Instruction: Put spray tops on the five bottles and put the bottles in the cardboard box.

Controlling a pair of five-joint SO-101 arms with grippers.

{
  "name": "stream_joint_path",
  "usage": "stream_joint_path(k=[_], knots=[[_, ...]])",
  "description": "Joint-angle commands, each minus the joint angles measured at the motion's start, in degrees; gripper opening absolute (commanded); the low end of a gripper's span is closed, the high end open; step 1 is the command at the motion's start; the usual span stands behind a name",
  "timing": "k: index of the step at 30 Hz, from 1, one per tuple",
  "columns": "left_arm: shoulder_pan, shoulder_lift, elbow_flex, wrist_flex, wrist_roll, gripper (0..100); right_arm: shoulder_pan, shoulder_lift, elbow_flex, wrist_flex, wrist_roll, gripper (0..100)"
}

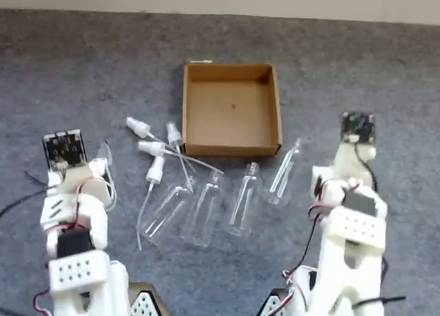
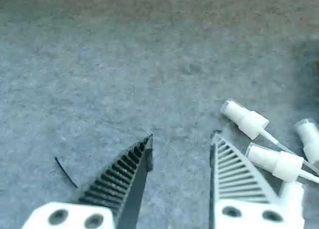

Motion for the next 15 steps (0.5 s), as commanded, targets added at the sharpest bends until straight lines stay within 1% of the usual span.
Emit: stream_joint_path(k=[1,5,8,15], knots=[[2.86,-14.81,4.97,5.36,-0.26,18,-2.51,-7.69,4.70,-3.21,-0.18,5.9],[3.03,-25.10,9.89,11.78,-0.26,18,-3.12,-13.85,9.63,-3.30,-0.18,5.9],[2.86,-30.73,12.88,14.24,-0.35,18,-3.12,-18.24,13.32,-3.30,-0.18,5.9],[2.77,-28.79,12.79,18.02,-0.35,18,-3.12,-28.70,22.99,-3.30,-0.18,5.9]])
